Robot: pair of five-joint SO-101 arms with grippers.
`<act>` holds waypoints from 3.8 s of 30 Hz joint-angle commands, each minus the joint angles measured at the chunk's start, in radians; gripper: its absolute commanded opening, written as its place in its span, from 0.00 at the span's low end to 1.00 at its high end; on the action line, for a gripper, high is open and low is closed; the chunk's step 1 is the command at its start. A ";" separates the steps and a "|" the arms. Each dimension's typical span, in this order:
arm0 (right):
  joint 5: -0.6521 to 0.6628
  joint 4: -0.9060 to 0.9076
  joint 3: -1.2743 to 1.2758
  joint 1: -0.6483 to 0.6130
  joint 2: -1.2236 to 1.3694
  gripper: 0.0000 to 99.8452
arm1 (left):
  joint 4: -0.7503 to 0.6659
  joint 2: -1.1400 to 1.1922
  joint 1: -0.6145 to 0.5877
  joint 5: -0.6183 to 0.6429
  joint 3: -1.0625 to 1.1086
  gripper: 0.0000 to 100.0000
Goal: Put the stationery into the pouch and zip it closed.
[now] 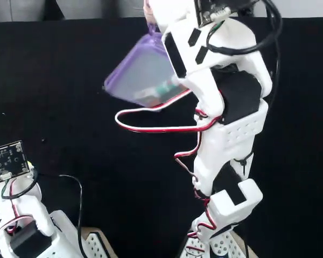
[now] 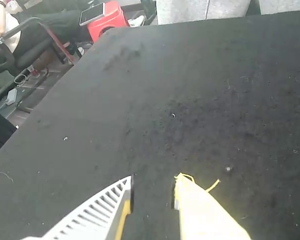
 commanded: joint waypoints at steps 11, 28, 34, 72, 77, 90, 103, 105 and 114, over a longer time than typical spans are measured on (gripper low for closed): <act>-0.032 0.370 -0.056 -0.069 -0.171 0.01 | 0.009 -0.003 0.054 -0.006 -0.004 0.15; -0.034 0.509 -0.099 -0.064 -0.262 0.01 | 0.123 -0.002 0.708 -0.008 -0.236 0.15; -0.034 0.592 -0.110 -0.068 -0.278 0.01 | 0.121 0.000 0.928 -0.008 -0.280 0.15; -0.091 0.028 0.127 -0.201 0.019 0.01 | 0.189 0.002 1.270 0.210 -0.344 0.15; -0.049 0.002 0.124 -0.141 0.076 0.01 | 0.278 0.002 1.268 0.210 -0.486 0.15; -0.051 0.430 -0.088 -0.103 -0.010 0.01 | 0.127 0.002 1.268 0.278 -0.343 0.15; -0.051 0.746 -0.306 -0.186 -0.010 0.01 | -0.236 0.002 1.270 0.542 -0.134 0.15; -0.051 0.767 -0.335 -0.189 -0.010 0.01 | -0.247 0.002 1.270 0.542 -0.111 0.15; -0.051 0.741 -0.400 -0.270 -0.028 0.01 | -0.239 0.002 1.270 0.534 -0.114 0.15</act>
